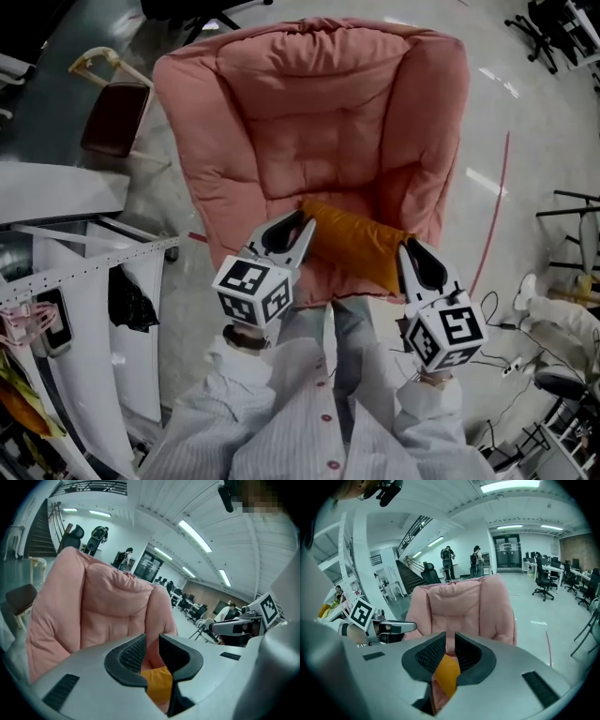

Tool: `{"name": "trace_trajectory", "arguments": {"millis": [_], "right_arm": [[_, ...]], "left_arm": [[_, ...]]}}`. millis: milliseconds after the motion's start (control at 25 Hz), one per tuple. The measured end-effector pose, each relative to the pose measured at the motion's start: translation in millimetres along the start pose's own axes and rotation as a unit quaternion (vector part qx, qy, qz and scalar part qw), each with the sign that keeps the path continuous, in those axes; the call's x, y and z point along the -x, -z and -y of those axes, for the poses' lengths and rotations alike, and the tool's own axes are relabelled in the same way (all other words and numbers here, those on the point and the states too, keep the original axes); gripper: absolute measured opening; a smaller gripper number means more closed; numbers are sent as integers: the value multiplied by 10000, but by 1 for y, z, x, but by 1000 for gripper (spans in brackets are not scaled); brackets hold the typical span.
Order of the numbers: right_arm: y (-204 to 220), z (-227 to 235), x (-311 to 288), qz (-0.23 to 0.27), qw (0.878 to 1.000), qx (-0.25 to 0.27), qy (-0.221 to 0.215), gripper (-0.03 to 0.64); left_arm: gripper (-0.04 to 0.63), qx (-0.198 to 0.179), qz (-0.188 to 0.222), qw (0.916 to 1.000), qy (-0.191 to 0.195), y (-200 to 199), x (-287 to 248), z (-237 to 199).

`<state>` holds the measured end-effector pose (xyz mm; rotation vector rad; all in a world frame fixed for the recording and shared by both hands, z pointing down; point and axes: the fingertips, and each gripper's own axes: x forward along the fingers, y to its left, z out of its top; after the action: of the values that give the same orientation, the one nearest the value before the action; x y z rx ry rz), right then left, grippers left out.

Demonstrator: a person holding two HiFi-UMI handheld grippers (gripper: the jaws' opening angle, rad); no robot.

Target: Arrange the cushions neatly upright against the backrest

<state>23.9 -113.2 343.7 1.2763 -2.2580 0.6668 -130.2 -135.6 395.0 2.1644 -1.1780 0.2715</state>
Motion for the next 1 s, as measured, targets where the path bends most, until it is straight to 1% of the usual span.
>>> {"name": "trace_trajectory", "arguments": {"millis": [80, 240, 320, 440, 560, 720, 880, 1000], "right_arm": [[13, 11, -6, -101, 9999, -85, 81, 29], [45, 33, -20, -390, 9984, -250, 320, 94], [61, 45, -27, -542, 9970, -325, 446, 118], [89, 57, -37, -808, 9943, -470, 505, 138], [115, 67, -46, -1023, 9911, -564, 637, 167], [139, 88, -52, -1105, 9863, -770, 957, 195], [159, 108, -54, -1138, 9812, -902, 1273, 221], [172, 117, -55, -1134, 9779, -1003, 1439, 230]], "left_arm": [[87, 94, -49, 9999, -19, 12, -14, -9], [121, 326, -42, 9994, -109, 37, -38, -32], [140, 443, -174, 9988, -129, 53, -53, -43], [160, 574, -391, 9974, -166, 81, -74, -58], [167, 658, -580, 9959, -238, 108, -88, -74], [187, 764, -805, 9934, -289, 138, -105, -90], [204, 818, -913, 9918, -364, 161, -118, -104], [235, 885, -1039, 9900, -370, 179, -129, -114]]}}
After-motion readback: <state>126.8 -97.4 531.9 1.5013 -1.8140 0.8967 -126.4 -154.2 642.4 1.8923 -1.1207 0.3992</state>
